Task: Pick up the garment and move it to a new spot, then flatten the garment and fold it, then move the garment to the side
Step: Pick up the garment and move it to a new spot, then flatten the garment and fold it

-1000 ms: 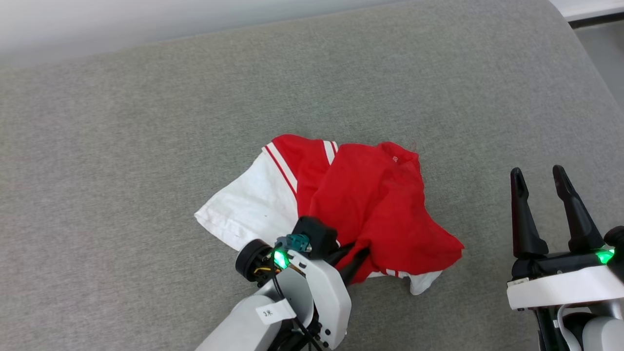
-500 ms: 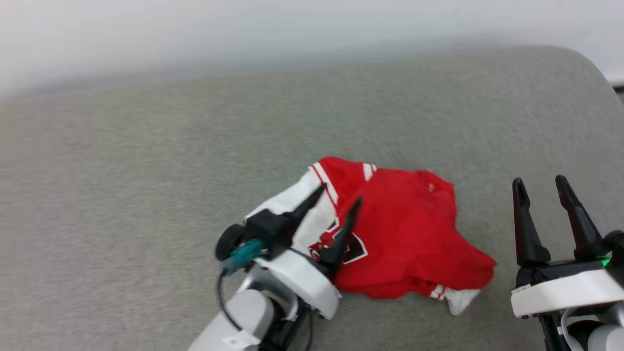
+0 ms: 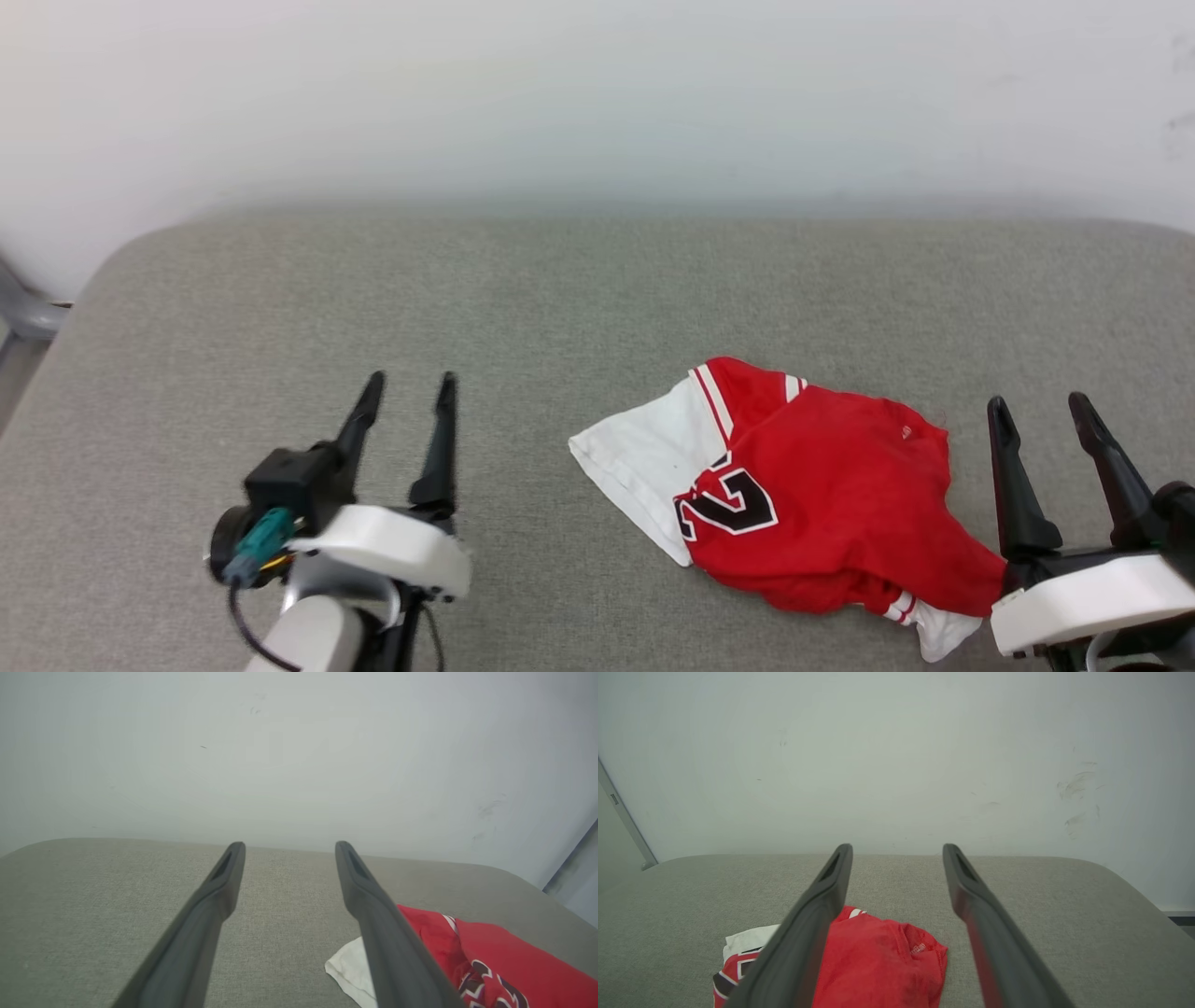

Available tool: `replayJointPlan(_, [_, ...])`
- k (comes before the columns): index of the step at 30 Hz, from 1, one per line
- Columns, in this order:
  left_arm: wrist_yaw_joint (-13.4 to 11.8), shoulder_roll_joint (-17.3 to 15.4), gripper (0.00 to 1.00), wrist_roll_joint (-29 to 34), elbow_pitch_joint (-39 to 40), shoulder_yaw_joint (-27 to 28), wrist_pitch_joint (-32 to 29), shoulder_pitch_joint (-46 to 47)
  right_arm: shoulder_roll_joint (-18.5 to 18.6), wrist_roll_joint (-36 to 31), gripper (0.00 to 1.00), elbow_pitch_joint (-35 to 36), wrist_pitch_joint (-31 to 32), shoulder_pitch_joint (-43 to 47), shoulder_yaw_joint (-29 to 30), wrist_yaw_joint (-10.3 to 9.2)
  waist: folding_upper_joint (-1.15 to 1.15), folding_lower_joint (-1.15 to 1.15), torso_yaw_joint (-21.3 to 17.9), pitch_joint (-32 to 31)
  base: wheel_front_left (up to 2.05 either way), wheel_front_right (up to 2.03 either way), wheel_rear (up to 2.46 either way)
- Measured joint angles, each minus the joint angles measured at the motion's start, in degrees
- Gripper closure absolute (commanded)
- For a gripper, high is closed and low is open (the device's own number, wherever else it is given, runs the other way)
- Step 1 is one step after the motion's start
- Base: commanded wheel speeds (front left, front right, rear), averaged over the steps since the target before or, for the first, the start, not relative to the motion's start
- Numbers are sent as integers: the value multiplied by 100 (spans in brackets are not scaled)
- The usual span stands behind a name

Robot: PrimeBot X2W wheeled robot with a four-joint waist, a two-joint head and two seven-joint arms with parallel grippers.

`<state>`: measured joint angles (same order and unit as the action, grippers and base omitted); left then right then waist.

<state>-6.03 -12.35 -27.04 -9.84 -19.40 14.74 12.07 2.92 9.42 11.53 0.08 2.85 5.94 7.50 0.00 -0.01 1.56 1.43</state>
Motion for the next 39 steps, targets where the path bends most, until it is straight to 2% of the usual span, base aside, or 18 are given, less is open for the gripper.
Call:
replayJointPlan(4, [-137, -270, 0, 3, 147, 301, 9, -337, 0, -1, 0, 33, 53, 161, 12, 0, 0, 0, 135, -181, 0, 0, 0])
replayJointPlan(9, [-181, -514, 0, 82, 330, 338, -5, -636, 0, -29, 0, 25, 107, 299, 69, 0, 0, 0, 172, -275, 0, 0, 0])
replayJointPlan(27, [-281, -633, 0, 157, 686, 165, -221, -932, 0, 120, 0, 5, 288, 470, 130, 0, 0, 0, 46, -230, 0, 0, 0])
replayJointPlan(29, [-290, -637, 0, 156, 695, 165, -224, -931, 0, 159, 0, -88, 493, 470, 121, 0, 0, 0, 50, -209, 0, 0, 0])
replayJointPlan(35, [-309, -624, 0, 116, 773, 149, -232, -875, 10, 130, 0, -260, 1903, 528, -334, 1, 0, 0, 113, -100, 0, 0, 0])
replayJointPlan(39, [-309, -587, 0, 115, 811, 149, -199, -787, 282, 256, 0, -223, 2658, 446, -654, 0, 0, 0, 181, 65, 0, 0, 0])
